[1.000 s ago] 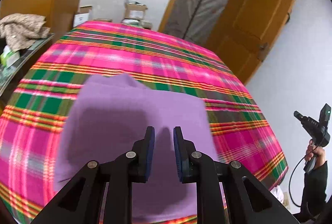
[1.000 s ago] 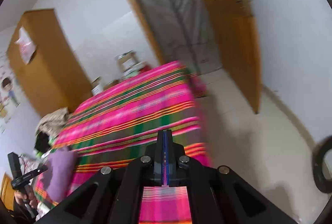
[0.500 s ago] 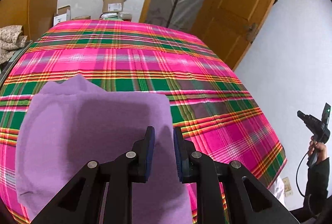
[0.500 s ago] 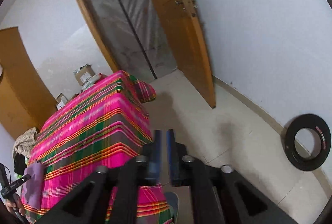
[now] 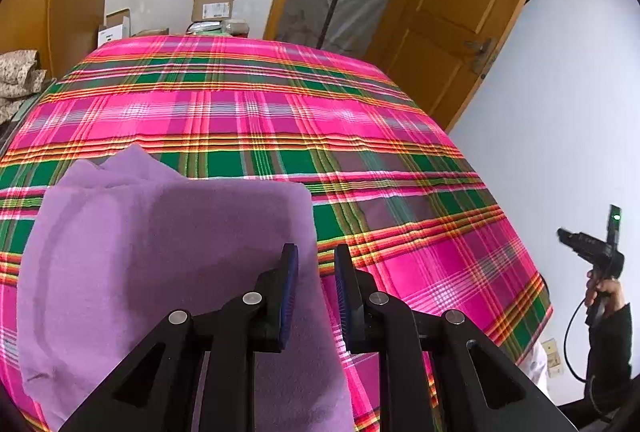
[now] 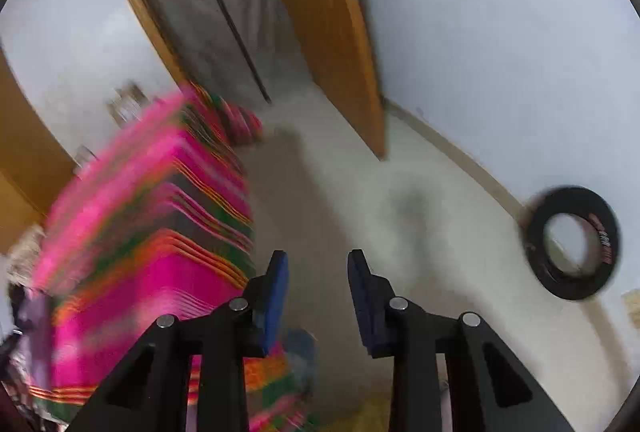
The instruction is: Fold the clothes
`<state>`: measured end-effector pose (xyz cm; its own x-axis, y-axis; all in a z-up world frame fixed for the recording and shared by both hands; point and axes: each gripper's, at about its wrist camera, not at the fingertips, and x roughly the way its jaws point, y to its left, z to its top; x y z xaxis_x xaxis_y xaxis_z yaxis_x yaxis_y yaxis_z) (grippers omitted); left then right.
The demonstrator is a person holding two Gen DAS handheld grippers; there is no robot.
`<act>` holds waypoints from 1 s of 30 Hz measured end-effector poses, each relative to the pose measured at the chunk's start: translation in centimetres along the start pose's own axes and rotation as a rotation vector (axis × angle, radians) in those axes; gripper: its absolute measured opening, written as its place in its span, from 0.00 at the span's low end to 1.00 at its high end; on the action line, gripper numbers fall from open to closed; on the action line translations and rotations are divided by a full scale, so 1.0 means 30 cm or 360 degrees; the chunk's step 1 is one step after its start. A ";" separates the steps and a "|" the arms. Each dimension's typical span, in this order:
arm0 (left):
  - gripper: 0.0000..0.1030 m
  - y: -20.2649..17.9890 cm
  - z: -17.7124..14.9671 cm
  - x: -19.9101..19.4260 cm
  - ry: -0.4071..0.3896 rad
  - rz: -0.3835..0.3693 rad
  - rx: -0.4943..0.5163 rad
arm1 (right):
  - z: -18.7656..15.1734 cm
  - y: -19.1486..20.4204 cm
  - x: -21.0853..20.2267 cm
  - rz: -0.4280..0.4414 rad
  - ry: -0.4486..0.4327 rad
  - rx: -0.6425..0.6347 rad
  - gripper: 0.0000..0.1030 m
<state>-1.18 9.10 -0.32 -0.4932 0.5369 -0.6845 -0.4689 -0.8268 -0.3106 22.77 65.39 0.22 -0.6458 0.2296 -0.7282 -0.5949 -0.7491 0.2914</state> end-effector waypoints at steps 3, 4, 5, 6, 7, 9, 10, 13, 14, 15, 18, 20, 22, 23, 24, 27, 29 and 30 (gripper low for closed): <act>0.19 0.004 -0.002 -0.003 -0.0002 -0.0003 -0.0001 | 0.006 0.008 -0.030 0.0072 -0.0055 0.0043 0.32; 0.19 0.005 -0.003 -0.006 -0.0004 -0.0006 -0.0001 | 0.008 0.012 -0.034 0.0084 -0.0060 0.0046 0.32; 0.19 0.007 -0.004 -0.009 -0.0007 -0.0009 -0.0002 | 0.006 0.015 -0.041 0.0115 -0.0067 0.0055 0.32; 0.19 0.008 -0.004 -0.011 -0.0010 -0.0012 -0.0003 | 0.005 0.019 -0.048 0.0145 -0.0074 0.0064 0.32; 0.19 0.010 -0.005 -0.014 -0.0011 -0.0015 -0.0004 | 0.003 0.022 -0.055 0.0176 -0.0081 0.0073 0.32; 0.18 0.014 -0.011 -0.015 -0.0010 -0.0021 -0.0009 | 0.003 0.041 -0.069 0.0258 -0.0096 0.0084 0.32; 0.18 0.015 -0.014 -0.016 -0.0009 -0.0026 -0.0011 | 0.006 0.049 -0.071 0.0296 -0.0100 0.0085 0.32; 0.18 0.013 -0.025 -0.020 -0.0007 -0.0045 -0.0011 | 0.012 0.094 -0.068 0.0465 -0.0108 0.0087 0.32; 0.18 0.012 -0.031 -0.021 -0.0005 -0.0057 -0.0011 | 0.012 0.115 -0.065 0.0527 -0.0110 0.0085 0.32; 0.18 0.009 -0.037 -0.020 -0.0002 -0.0067 -0.0009 | 0.012 0.143 -0.063 0.0602 -0.0109 0.0077 0.32; 0.18 -0.002 -0.061 -0.018 0.0007 -0.0085 0.0007 | 0.012 0.225 -0.044 0.0738 -0.0075 0.0035 0.31; 0.18 -0.005 -0.076 -0.022 0.0000 -0.0083 0.0026 | 0.009 0.295 -0.022 0.0826 -0.0039 -0.0007 0.26; 0.18 -0.004 -0.087 -0.022 -0.0010 -0.0076 0.0045 | -0.006 0.362 0.010 0.0883 0.0010 -0.0035 0.25; 0.18 -0.002 -0.095 -0.016 -0.0016 -0.0069 0.0067 | -0.013 0.396 0.025 0.0912 0.0035 -0.0049 0.25; 0.18 0.003 -0.108 -0.003 -0.0021 -0.0057 0.0100 | -0.020 0.430 0.042 0.0940 0.0059 -0.0064 0.25; 0.18 0.017 -0.126 -0.004 -0.0059 -0.0057 0.0111 | -0.060 0.565 0.110 0.1011 0.0158 -0.0133 0.25; 0.18 0.028 -0.127 -0.029 -0.0070 -0.0038 0.0109 | -0.090 0.646 0.138 0.1055 0.0209 -0.0184 0.25; 0.18 0.034 -0.128 -0.042 -0.0075 -0.0029 0.0108 | -0.107 0.702 0.155 0.1086 0.0241 -0.0223 0.25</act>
<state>1.77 6.93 -2.30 -0.5177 0.5602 -0.6467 -0.5258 -0.8046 -0.2760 8.78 48.70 0.96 -0.7725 -0.4003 -0.4930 -0.0078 -0.7703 0.6376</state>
